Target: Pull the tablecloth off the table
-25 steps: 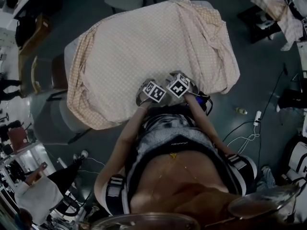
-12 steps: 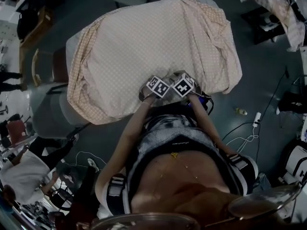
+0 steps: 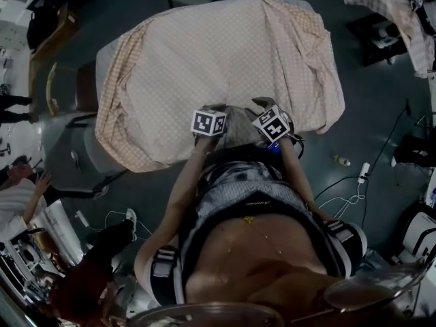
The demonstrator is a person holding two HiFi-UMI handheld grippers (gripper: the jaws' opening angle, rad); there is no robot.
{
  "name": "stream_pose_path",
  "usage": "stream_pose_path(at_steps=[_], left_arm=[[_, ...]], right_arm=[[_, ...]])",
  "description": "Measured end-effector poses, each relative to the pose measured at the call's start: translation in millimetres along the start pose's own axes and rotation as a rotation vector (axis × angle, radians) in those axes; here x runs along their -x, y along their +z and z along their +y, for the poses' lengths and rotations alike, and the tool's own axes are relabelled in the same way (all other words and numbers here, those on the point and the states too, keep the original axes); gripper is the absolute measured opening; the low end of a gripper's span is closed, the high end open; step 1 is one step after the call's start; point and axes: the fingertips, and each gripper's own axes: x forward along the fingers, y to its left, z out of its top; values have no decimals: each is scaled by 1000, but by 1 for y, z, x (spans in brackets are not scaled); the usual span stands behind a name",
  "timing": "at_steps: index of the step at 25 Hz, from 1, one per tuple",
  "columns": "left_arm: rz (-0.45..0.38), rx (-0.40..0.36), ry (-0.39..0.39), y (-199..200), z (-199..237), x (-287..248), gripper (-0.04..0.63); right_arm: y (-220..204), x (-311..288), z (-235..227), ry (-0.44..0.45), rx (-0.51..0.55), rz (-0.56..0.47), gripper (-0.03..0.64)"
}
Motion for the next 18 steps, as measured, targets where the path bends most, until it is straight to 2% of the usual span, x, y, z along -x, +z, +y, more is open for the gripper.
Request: stream_pose_path(at_steps=[6, 9, 12, 18], left_arm=[[-214, 46, -47, 57, -20, 46, 6], [-306, 38, -46, 84, -24, 74, 6], [-373, 17, -37, 104, -28, 100, 6], [-493, 18, -62, 140, -44, 143, 6]], right_arm=[[25, 30, 9, 64, -41, -122, 246], [35, 43, 15, 101, -51, -166, 275], [35, 52, 19, 117, -33, -162, 296], [29, 50, 31, 111, 90, -83, 304]])
